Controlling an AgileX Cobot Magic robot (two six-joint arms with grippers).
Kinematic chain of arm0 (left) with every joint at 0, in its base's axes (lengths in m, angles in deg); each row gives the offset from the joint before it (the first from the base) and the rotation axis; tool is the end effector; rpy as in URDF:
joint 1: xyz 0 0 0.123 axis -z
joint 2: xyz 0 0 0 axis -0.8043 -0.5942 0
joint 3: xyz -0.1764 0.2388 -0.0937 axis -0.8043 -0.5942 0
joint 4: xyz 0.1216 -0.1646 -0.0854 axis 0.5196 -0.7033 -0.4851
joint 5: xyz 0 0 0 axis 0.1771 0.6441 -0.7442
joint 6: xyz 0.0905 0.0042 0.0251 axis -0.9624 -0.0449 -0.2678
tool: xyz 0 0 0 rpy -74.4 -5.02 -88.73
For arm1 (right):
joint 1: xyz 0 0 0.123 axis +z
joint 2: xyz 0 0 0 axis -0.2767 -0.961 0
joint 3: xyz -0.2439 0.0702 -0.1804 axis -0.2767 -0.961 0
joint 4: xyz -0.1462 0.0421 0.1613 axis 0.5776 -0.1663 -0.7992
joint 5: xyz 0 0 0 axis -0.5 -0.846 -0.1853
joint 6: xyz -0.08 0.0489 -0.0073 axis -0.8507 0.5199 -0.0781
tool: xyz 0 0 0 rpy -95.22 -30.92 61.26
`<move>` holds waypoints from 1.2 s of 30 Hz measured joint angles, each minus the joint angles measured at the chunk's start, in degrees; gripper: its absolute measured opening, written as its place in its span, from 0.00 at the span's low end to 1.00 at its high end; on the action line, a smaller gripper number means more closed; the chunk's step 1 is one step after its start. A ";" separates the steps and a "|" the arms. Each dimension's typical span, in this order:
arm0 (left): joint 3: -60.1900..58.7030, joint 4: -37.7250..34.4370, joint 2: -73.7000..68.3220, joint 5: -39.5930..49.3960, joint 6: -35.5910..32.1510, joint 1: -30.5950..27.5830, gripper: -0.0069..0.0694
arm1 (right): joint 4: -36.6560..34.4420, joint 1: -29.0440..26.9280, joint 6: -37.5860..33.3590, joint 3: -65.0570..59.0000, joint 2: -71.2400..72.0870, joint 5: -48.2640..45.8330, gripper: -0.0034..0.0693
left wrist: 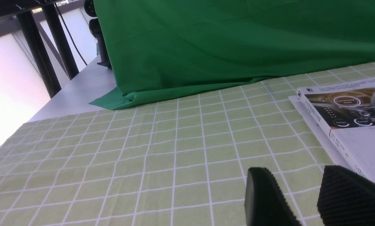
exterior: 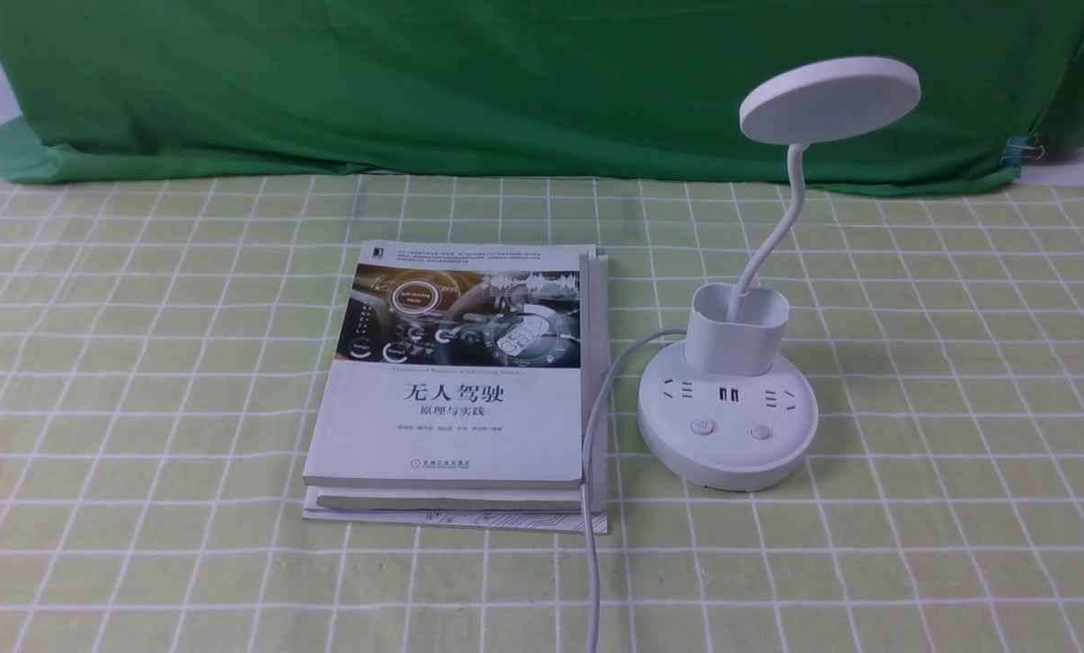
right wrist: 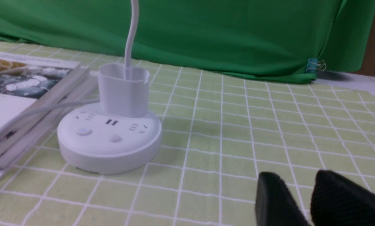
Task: Turn on the table lamp on the green coffee tablecloth with your hand.
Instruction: 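Press the button on the base of the white desk lamp with the right gripper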
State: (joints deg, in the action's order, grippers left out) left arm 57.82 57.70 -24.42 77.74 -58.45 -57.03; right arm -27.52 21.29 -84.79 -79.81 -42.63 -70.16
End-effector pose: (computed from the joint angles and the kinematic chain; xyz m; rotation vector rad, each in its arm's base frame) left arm 0.0027 0.0001 0.1965 0.1391 1.6245 0.2226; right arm 0.0019 0.0032 0.1933 -0.1847 1.6745 0.0207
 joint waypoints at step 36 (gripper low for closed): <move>0.00 0.00 0.00 0.00 0.00 0.00 0.41 | -0.05 2.51 23.44 10.56 -8.88 3.32 0.11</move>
State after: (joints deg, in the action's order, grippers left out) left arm 57.82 57.70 -24.42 77.74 -58.44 -57.03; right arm -27.57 23.81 -61.36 -69.26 -51.50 -66.84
